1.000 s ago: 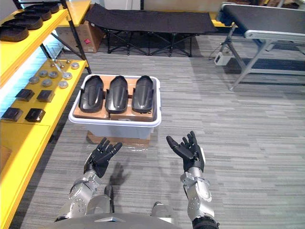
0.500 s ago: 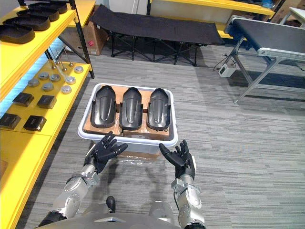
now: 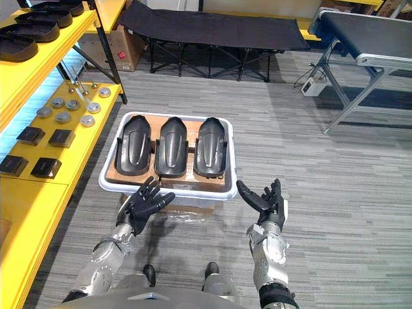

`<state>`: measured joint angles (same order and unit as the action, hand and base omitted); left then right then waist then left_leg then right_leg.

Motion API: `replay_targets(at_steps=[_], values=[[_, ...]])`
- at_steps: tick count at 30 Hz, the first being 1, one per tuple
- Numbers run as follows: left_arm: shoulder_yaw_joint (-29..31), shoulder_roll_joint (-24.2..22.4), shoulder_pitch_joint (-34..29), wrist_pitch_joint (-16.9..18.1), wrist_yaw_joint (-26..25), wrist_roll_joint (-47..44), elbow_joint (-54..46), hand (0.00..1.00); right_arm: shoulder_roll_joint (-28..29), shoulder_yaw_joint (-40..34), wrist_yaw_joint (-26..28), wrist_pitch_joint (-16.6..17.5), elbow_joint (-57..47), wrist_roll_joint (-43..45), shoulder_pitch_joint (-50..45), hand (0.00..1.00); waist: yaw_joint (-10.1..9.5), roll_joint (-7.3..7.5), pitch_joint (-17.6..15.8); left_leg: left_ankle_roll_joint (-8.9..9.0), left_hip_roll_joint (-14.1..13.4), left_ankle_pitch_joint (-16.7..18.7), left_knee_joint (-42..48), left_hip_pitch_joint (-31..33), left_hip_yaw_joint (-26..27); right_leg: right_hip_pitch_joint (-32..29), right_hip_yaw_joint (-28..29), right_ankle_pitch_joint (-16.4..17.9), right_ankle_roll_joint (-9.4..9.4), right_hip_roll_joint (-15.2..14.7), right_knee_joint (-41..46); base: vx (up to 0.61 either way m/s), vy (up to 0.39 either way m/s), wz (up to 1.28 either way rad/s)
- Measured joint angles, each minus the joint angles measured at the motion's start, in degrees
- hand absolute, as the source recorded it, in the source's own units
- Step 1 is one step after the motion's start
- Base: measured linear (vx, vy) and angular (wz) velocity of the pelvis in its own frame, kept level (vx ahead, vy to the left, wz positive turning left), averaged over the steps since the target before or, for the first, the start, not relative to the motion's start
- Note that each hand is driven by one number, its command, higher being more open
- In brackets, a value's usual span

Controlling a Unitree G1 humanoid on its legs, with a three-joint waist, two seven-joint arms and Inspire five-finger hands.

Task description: Walk over and take three plastic housings, then place them on the shelf

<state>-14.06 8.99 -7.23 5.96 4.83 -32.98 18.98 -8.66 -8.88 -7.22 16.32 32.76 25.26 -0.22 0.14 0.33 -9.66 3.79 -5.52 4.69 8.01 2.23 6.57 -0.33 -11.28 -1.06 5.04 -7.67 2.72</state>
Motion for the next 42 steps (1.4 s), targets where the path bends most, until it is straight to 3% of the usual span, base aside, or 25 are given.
replay_targets(at_steps=[4, 8, 19, 28, 31, 36, 41, 42], values=[[0.7, 1.3, 0.7, 0.4, -0.7, 0.4, -5.2, 1.00, -4.2, -1.9, -2.2, -2.8, 0.4, 0.1, 5.9, 1.00, -0.27, -0.29, -3.0, -0.71, -0.1, 1.8, 5.8, 5.5, -0.7, -2.2, -0.6, -1.1, 0.10, -0.1, 0.0, -0.13, 0.041, 0.08], [0.3, 2.4, 5.6, 0.5, -0.8, 0.4, -6.1, 1.00, -10.5, -2.9, -3.3, -3.9, 4.9, 1.0, 15.7, 1.00, -1.56, -1.18, -6.9, -1.53, -0.2, 4.0, 12.5, 10.3, -1.6, -3.5, -1.0, -2.8, 0.44, -0.2, 0.1, -0.12, 0.083, 0.07], [-3.7, 6.7, 16.6, 1.6, -3.3, 4.3, -10.3, 1.00, -18.7, 0.6, 0.5, -8.9, 17.3, 4.7, 35.0, 1.00, -3.21, -2.37, -13.7, -2.95, 1.3, 3.3, 15.7, 16.9, -3.9, -7.2, -2.8, -4.7, 0.72, -0.9, 0.0, -0.04, 0.039, 0.11], [-7.2, 6.7, 21.1, 2.0, -3.9, 3.1, -9.7, 1.00, -24.2, 2.9, 1.5, -12.6, 27.6, 4.5, 47.2, 1.00, -3.22, -3.68, -15.6, -2.99, 2.0, 2.3, 14.9, 18.8, -4.6, -9.4, -3.7, -5.1, 0.57, -1.5, 0.1, 0.01, 0.003, 0.04], [-7.8, 6.6, 21.4, 3.0, -4.0, 1.8, -7.5, 1.00, -25.5, 3.2, 1.4, -14.9, 30.4, 4.4, 51.4, 1.00, -3.31, -3.91, -15.8, -2.92, 2.0, 1.8, 14.7, 20.2, -4.9, -10.7, -4.1, -5.2, 0.48, -1.4, 0.2, -0.02, -0.005, 0.06], [-9.4, 6.1, 23.3, 3.4, -4.7, -0.3, -3.2, 1.00, -29.7, 5.6, 1.7, -19.0, 32.7, 4.1, 56.4, 1.00, -4.69, -6.28, -17.1, -3.02, 2.0, 1.3, 14.8, 21.5, -5.1, -12.9, -4.2, -5.0, 0.21, -1.7, 2.7, -0.04, 0.008, 0.00], [-9.9, 5.5, 23.8, 4.4, -5.7, -1.1, -3.1, 1.00, -29.9, 7.7, 2.6, -23.9, 33.5, -1.5, 57.6, 1.00, -5.16, -6.38, -17.2, -2.86, 2.0, 0.8, 15.0, 22.6, -5.6, -15.1, -5.3, -3.2, -0.47, -2.3, 6.3, -0.05, -0.005, 0.07], [-10.0, 5.3, 24.0, 4.5, -5.7, -1.5, -3.1, 1.00, -29.9, 8.0, 3.1, -24.7, 33.4, -2.4, 57.6, 0.00, -5.35, -6.38, -17.2, -2.83, 2.0, 0.8, 15.1, 22.8, -5.8, -15.4, -5.4, -2.8, -0.60, -2.3, 7.1, -0.06, -0.024, 0.09]])
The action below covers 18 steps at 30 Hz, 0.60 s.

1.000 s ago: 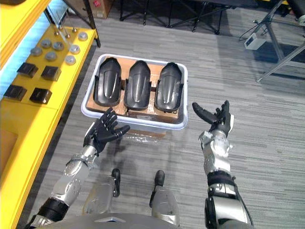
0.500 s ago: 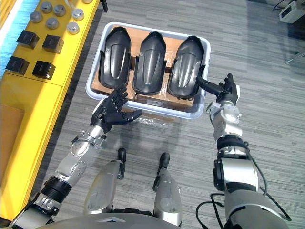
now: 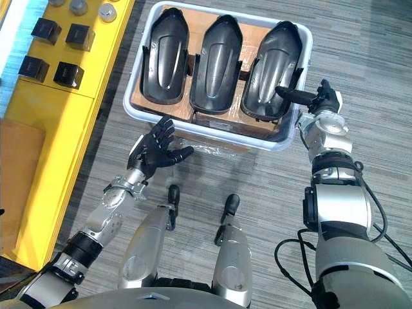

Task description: Walk over and take three plastic housings, then place them on the shelf

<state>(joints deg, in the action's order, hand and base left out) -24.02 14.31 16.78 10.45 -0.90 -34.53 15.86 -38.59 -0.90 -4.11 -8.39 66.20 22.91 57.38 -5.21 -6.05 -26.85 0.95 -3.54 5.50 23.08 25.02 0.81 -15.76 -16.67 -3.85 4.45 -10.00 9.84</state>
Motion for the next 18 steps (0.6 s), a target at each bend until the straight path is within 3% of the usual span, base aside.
replay_targets(at_steps=[8, 15, 18], values=[[-0.1, 0.1, 2.6, 0.7, -0.9, -1.0, 0.0, 1.00, -2.8, 2.2, 0.8, -6.0, -1.2, -6.8, 0.4, 0.00, -0.84, 0.05, 0.0, 0.66, -1.1, -0.3, 0.9, 2.1, -0.8, -2.4, -1.2, 1.7, -0.66, 0.1, 3.2, -0.03, -0.016, 0.03], [1.0, 0.0, 2.9, 0.7, -4.2, -0.9, 0.1, 1.00, -1.7, 2.1, -2.1, -10.1, -1.8, -6.8, -0.9, 0.00, -1.04, 0.06, 0.0, 1.26, -2.7, -0.5, 0.7, 1.7, 0.6, -3.1, -1.9, 2.2, -1.46, 0.5, 5.2, 0.01, -0.037, -0.03], [2.5, 0.0, 2.9, 0.9, -4.9, -0.9, 0.4, 1.00, -0.5, 0.8, -3.8, -10.3, -3.3, -6.2, -2.7, 0.00, -1.18, 0.09, 0.0, 1.34, -3.0, -0.5, 0.7, 1.5, 0.7, -3.0, -1.9, 2.4, -1.71, 0.7, 5.4, -0.01, -0.019, -0.03]])
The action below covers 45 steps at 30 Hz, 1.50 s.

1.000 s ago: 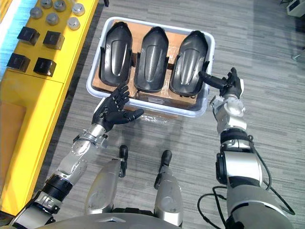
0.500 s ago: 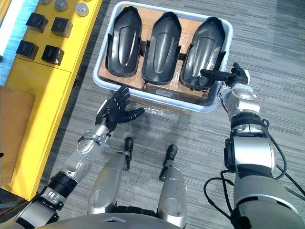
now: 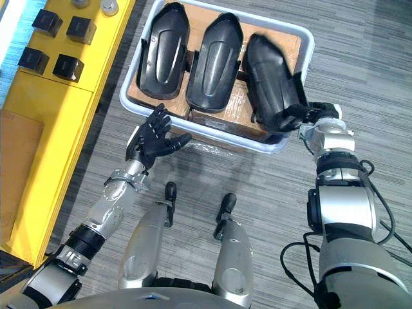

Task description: Walk over and take three plastic housings, then place them on the shelf

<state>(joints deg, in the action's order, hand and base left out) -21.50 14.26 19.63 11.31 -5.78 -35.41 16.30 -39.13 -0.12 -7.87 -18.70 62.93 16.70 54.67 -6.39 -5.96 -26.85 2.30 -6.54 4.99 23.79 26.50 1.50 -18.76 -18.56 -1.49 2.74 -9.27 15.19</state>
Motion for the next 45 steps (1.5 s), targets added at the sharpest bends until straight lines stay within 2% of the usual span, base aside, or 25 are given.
replay_targets(at_steps=[6, 9, 13, 16, 19, 21, 23, 25, 27, 28, 31, 36, 40, 45], values=[[2.1, 0.0, -0.6, 1.0, -0.5, 0.0, 1.3, 1.00, 1.0, -4.2, -8.7, 0.7, -2.5, 0.0, -1.5, 0.00, 0.10, 0.17, 0.1, 0.17, -0.4, -0.5, -1.0, -1.7, 1.4, 1.1, -0.2, 0.8, -0.31, -0.4, 0.7, -0.03, -0.017, 0.03], [2.3, 0.2, -1.4, 1.5, -0.4, 0.0, 1.1, 1.00, 1.0, -5.7, -12.6, 2.3, -2.7, 0.0, -2.8, 0.00, 0.13, 0.20, 0.1, -0.01, -0.7, -1.1, -1.7, -2.1, 2.4, 1.3, -0.3, 0.9, -0.31, -0.7, 0.7, -0.01, -0.008, 0.05], [2.2, 0.2, -3.7, 1.5, 0.0, -0.1, 0.5, 1.00, 1.0, -6.2, -16.7, 6.6, -2.7, -0.8, -3.8, 0.00, 0.38, 0.26, 0.1, 0.21, -0.5, -2.1, -3.4, -3.8, 2.5, 2.0, -0.3, 0.9, -0.31, -0.6, 0.5, 0.00, 0.000, 0.00], [2.2, 0.3, -8.2, 1.5, 0.5, -0.1, -4.3, 1.00, 1.0, -6.0, -20.7, 10.0, -3.9, -2.9, -4.1, 0.00, 1.41, 0.49, 0.0, 0.48, -0.2, -3.4, -5.8, -6.1, 2.3, 4.0, -0.8, 0.8, -0.30, -0.5, -1.1, 0.02, -0.020, 0.05], [2.2, 0.7, -14.0, 1.1, 1.5, 0.0, -10.8, 1.00, 1.0, -6.0, -23.9, 12.8, -13.3, -4.8, -8.5, 0.00, 2.56, 1.18, -0.2, 0.78, -0.2, -4.1, -8.6, -9.2, 2.4, 7.2, -0.9, 0.1, 0.16, 0.5, -4.4, 0.05, -0.027, 0.01], [2.3, 1.3, -17.0, 0.7, 2.6, 0.0, -14.7, 1.00, 1.6, -6.1, -25.9, 16.1, -21.1, -7.7, -13.0, 0.00, 3.50, 1.95, 0.0, 0.86, -0.1, -4.6, -10.7, -11.7, 2.6, 9.5, -0.9, -0.4, 0.22, 0.6, -6.2, 0.08, -0.006, -0.04], [2.5, 1.5, -18.4, -0.2, 4.3, -0.4, -16.9, 1.00, 3.4, -6.2, -28.1, 18.2, -28.5, -11.1, -17.6, 0.00, 3.79, 2.92, 1.0, 0.97, -0.1, -4.9, -12.6, -13.8, 3.3, 10.9, -0.6, -0.4, 0.28, 1.0, -7.4, 0.08, -0.014, -0.10], [2.8, 1.4, -19.4, -2.3, 7.1, -3.4, -19.1, 1.00, 8.7, -6.5, -30.1, 21.2, -36.3, -16.9, -23.4, 0.00, 4.86, 5.02, 4.0, 1.26, -0.1, -5.5, -15.5, -15.5, 3.6, 12.1, -0.6, -0.6, 0.44, 1.5, -9.5, 0.11, -0.018, -0.03], [1.8, 1.1, -19.4, -4.3, 9.4, -6.9, -19.2, 1.00, 12.7, -6.0, -30.6, 22.6, -40.7, -20.2, -27.8, 0.00, 5.16, 6.34, 5.9, 1.39, -0.1, -5.7, -17.3, -17.8, 4.2, 13.9, -0.3, -0.7, 0.47, 1.5, -11.0, 0.15, 0.000, -0.10], [0.8, 0.2, -19.4, -6.0, 10.7, -9.1, -19.2, 1.00, 14.8, -5.2, -31.1, 23.3, -42.7, -22.1, -30.6, 0.00, 5.18, 6.90, 7.9, 1.44, 0.0, -5.7, -18.6, -18.8, 4.7, 14.6, -0.1, -0.9, 0.72, 1.6, -12.2, 0.18, 0.004, -0.13], [-2.7, -1.6, -18.4, -9.7, 13.2, -16.4, -19.2, 1.00, 18.2, -2.4, -31.8, 24.1, -45.7, -26.2, -35.9, 0.00, 5.43, 7.12, 11.4, 1.47, 0.5, -5.7, -21.2, -21.6, 5.6, 17.1, 0.2, -1.7, 1.06, 1.7, -15.3, 0.16, 0.009, -0.09], [-7.7, -4.9, -14.2, -13.3, 13.8, -19.0, -19.1, 1.00, 23.7, 2.3, -32.1, 25.8, -48.1, -27.7, -41.2, 0.00, 6.64, 6.96, 15.1, 1.40, 1.1, -5.8, -23.2, -24.2, 6.6, 19.2, 0.8, -2.1, 1.54, 1.4, -16.6, 0.09, 0.008, -0.06], [-8.7, -5.3, -13.4, -13.7, 13.0, -19.4, -17.5, 1.00, 26.2, 3.5, -34.4, 26.8, -50.4, -27.5, -44.4, 0.00, 6.82, 6.90, 17.0, 1.40, 1.1, -5.8, -24.2, -26.0, 7.8, 20.0, 1.8, -2.2, 1.59, 1.4, -17.1, 0.03, 0.006, -0.15], [-9.6, -5.2, -13.4, -13.6, 9.1, -19.3, -13.6, 1.00, 26.7, 7.5, -35.3, 27.5, -50.5, -27.4, -47.7, 0.00, 7.11, 6.75, 19.1, 1.40, 1.2, -5.8, -25.1, -27.6, 9.1, 21.0, 3.2, -2.9, 1.48, 1.6, -18.7, -0.04, 0.004, -0.14]])
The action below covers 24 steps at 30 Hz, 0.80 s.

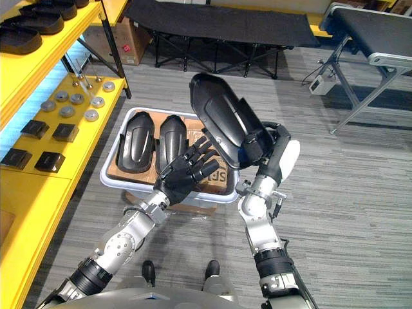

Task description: Walk over and take three plastic housings, then place them on the shelf

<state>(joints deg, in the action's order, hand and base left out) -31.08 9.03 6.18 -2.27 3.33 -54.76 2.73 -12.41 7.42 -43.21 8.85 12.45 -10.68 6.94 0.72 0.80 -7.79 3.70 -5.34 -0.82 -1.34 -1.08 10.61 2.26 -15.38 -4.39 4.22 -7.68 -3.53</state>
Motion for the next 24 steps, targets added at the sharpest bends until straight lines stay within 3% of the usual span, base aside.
replay_targets(at_steps=[12, 18, 24], values=[[-0.8, 0.4, -0.3, 2.1, -6.4, 8.1, 1.8, 1.00, 1.6, 6.4, -4.1, 1.4, 0.0, -0.4, -1.6, 0.00, 0.07, 0.67, 1.8, -0.24, 0.4, -2.5, -3.5, -1.5, 0.1, 0.3, -0.1, -1.3, 0.00, 0.0, -0.9, -0.05, -0.002, 0.00], [-0.6, 0.4, -0.3, 2.1, -7.4, 8.2, 1.8, 1.00, 1.6, 6.8, -5.2, 1.4, 0.0, -2.6, -1.6, 0.00, -0.34, 1.70, 2.6, -0.31, 0.6, -2.6, -3.4, -1.5, 0.1, 0.3, -0.1, -1.5, 0.16, -0.2, -1.0, 0.00, 0.000, 0.00], [-0.3, 0.4, -0.3, 2.1, -9.7, 8.2, 1.8, 1.00, 1.6, 7.2, -6.9, 1.4, 0.0, -4.7, -1.6, 0.00, -0.40, 1.81, 2.7, -0.35, 0.6, -2.6, -3.4, -1.5, 0.0, 0.3, -0.1, -1.6, 0.21, -0.2, -1.0, 0.00, 0.000, 0.00]])
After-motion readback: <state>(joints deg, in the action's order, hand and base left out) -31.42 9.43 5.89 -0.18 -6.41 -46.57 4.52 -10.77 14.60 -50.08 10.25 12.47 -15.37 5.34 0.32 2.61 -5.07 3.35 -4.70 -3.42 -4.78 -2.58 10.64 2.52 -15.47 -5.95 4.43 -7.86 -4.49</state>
